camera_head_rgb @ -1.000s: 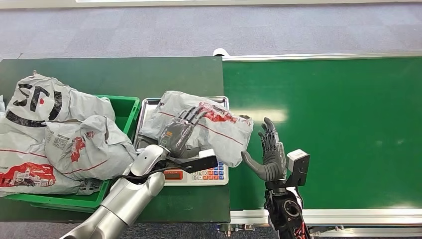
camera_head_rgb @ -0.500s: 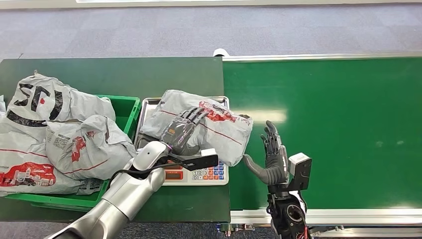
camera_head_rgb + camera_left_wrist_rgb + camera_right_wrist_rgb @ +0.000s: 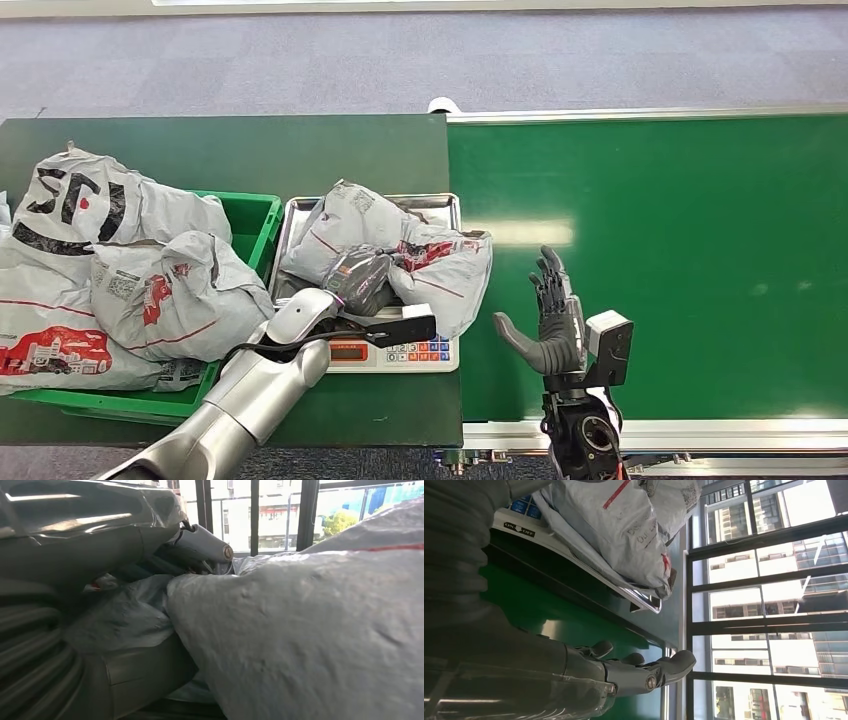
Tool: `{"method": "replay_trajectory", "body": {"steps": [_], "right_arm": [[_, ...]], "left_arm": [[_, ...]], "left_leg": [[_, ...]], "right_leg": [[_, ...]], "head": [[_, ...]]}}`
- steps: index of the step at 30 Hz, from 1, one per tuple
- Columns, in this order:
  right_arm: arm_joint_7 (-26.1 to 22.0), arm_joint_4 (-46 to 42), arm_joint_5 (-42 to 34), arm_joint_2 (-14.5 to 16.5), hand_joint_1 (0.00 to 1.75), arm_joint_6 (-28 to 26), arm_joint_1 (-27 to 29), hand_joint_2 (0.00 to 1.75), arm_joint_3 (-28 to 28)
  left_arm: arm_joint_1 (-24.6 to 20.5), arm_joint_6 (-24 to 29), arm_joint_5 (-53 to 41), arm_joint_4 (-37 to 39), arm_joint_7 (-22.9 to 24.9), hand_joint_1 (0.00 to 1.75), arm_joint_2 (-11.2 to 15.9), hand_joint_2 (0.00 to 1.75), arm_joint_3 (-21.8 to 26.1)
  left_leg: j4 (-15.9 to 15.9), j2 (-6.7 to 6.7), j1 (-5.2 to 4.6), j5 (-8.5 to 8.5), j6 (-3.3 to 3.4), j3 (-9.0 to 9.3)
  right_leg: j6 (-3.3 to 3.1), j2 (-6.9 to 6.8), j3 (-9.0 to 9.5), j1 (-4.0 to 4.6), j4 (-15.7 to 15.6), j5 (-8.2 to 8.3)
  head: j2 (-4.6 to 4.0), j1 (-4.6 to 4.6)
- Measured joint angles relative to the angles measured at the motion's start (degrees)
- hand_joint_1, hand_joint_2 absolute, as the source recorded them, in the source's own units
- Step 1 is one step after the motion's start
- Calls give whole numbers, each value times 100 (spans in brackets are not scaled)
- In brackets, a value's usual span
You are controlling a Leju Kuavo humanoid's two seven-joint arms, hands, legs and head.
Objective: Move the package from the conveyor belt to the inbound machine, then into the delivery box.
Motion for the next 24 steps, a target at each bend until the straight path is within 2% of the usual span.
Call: {"method": "replay_trajectory", "body": {"steps": [4, 7, 9, 12, 14, 19, 24], "right_arm": [[27, -1, 0, 8, 0, 8, 1, 175, -23], [36, -1, 0, 10, 0, 17, 1, 175, -31], [38, -2, 0, 18, 0, 21, 2, 175, -36], [58, -27, -10, 37, 0, 16, 10, 175, -47], [75, -58, -20, 43, 0, 7, 16, 175, -55], [85, -95, -23, 55, 0, -10, 26, 175, -60], [93, -95, -66, 55, 0, -65, 28, 175, -63]], "left_arm": [[32, 118, 8, 0, -7, 175, 1, 175, 0], [94, 424, -10, -5, -91, 175, 6, 175, 6], [170, 875, 5, -44, -258, 175, 11, 175, 32], [302, 1832, 192, -278, -593, 175, 13, 175, 153], [340, 2213, 285, -469, -713, 175, 17, 175, 252], [407, 2338, 337, -710, -772, 175, 28, 175, 388], [559, 2968, 472, -1064, -1057, 175, 37, 175, 654]], "left_leg": [[0, 0, 0, 0, 0, 0], [0, 0, 0, 0, 0, 0], [0, 0, 0, 0, 0, 0], [0, -1, 0, 0, 0, -2], [0, -2, 0, 0, 0, -3], [0, -1, 0, 0, 0, -3], [0, 1, 0, 0, 0, -3]], "right_leg": [[0, 0, 0, 0, 0, 0], [0, 0, 0, 0, 0, 0], [0, 0, -1, 0, 0, 0], [0, 0, -3, 0, 0, 0], [0, 0, -3, 0, 0, 0], [0, 0, -3, 0, 0, 0], [0, 0, -3, 0, 1, 0]], "head": [[0, 0], [0, 0], [0, 1], [0, 0], [0, 0], [0, 0], [0, 0]]}}
